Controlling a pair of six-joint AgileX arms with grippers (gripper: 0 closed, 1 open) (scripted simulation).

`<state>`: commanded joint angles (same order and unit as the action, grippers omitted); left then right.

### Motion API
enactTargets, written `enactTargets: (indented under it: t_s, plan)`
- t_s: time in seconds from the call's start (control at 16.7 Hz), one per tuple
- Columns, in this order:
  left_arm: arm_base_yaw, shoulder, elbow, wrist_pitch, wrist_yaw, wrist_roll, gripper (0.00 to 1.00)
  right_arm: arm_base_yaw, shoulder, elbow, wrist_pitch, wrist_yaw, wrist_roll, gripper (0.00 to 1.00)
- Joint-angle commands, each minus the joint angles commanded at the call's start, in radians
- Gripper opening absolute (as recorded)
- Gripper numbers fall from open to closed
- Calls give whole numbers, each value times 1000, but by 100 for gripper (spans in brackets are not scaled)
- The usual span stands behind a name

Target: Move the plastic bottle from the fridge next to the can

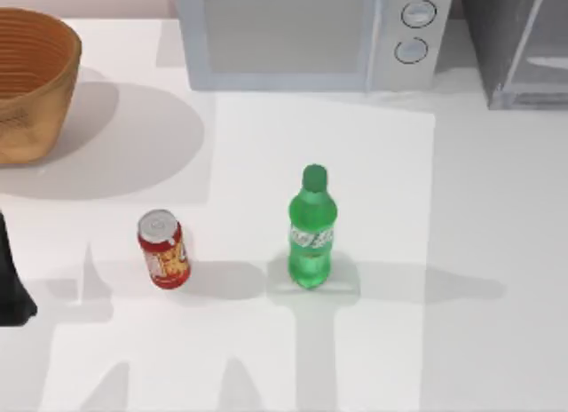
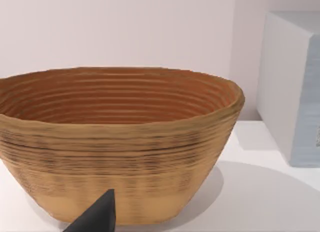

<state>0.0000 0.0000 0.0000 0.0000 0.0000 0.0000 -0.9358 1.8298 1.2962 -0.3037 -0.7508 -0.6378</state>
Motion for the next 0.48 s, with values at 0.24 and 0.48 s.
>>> enactTargets:
  t_s: [0.24, 0.48]
  plan:
    - [0, 0, 0, 0, 0, 0, 100, 7, 0, 0, 9, 1, 9, 100]
    - [0, 0, 0, 0, 0, 0, 100, 24, -13, -22, 37, 35, 42, 100]
